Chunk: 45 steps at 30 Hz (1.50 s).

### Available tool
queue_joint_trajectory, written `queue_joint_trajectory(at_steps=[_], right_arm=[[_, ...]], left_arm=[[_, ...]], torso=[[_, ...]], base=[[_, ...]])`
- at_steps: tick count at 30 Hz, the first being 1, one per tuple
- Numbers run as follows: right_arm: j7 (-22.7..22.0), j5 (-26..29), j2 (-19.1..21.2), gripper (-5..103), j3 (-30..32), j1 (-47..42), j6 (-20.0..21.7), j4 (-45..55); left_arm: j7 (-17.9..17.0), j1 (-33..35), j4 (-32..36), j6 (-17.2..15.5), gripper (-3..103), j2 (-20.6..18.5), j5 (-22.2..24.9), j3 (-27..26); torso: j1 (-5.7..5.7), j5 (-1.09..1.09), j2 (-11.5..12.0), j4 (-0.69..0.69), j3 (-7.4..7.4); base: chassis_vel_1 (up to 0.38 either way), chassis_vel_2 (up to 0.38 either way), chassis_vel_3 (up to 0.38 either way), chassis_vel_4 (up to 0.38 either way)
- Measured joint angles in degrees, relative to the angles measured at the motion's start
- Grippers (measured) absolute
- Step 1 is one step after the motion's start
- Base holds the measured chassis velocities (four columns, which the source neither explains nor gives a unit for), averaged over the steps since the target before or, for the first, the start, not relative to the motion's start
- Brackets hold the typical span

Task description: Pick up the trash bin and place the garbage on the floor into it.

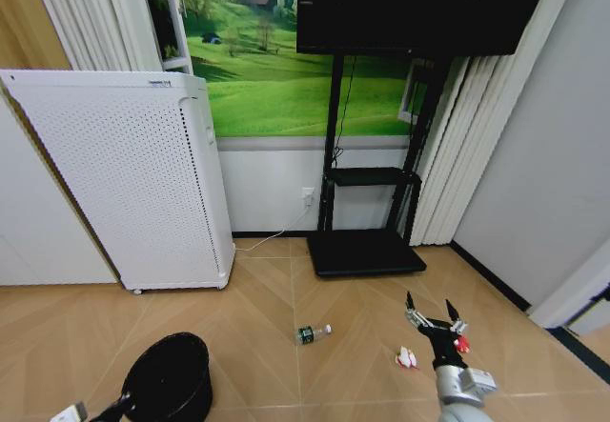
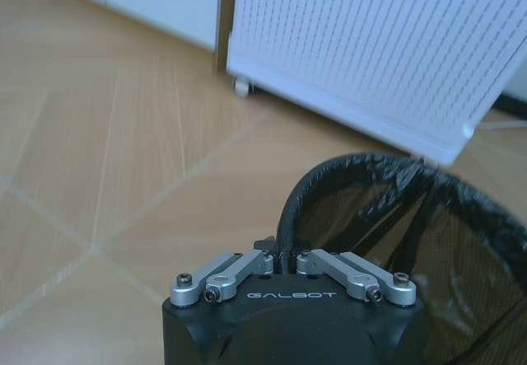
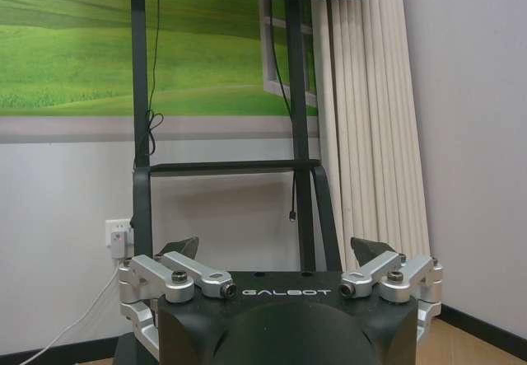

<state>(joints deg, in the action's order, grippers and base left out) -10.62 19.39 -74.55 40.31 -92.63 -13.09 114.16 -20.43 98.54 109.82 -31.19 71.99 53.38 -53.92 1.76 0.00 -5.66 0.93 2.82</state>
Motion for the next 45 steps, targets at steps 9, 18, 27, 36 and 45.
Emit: queue_joint_trajectory(at_steps=[9, 18, 27, 36, 45], right_arm=[[-1.67, -1.71, -0.31, 100, -0.91, 0.38, 0.57, -2.03], [-0.36, -7.7, -1.18, 100, -2.02, -0.16, -0.58, -4.38], [1.94, -9.06, -0.95, 100, -2.58, -0.18, -0.45, -4.53], [2.1, -9.14, -0.71, 100, -3.18, 0.17, -0.73, -5.17], [1.75, -8.1, -0.22, 100, -3.63, 1.18, -1.57, -6.06]], left_arm=[[17.46, 0.98, -2.82, 23.52, 6, -0.23, -19.56, -4.09], [18.08, 1.79, -1.55, 26.57, 6, 2.1, -17.52, -4.58], [18.85, 2.17, -1.09, 28.11, 6, 3.07, -17.25, -4.24], [20.22, 2.57, -0.68, 29.05, 6, 3.4, -17.54, -4.1], [21.31, 3.17, -0.41, 30.07, 6, 4.02, -18.3, -4.0]], torso=[[0.0, 0.0, -0.01, 0.0, 0.01], [0.0, 0.01, -0.01, 0.0, 0.01], [0.0, 0.0, -0.01, 0.0, 0.01], [0.0, 0.01, -0.01, 0.0, 0.01], [0.0, -0.02, -0.01, 0.0, 0.01]], base=[[0.0, 0.0, 0.0, 0.0], [0.0, 0.0, 0.0, 0.0], [0.0, 0.0, 0.0, 0.0], [0.038, 0.032, -0.033, -0.041], [0.143, 0.163, -0.12, -0.181]])
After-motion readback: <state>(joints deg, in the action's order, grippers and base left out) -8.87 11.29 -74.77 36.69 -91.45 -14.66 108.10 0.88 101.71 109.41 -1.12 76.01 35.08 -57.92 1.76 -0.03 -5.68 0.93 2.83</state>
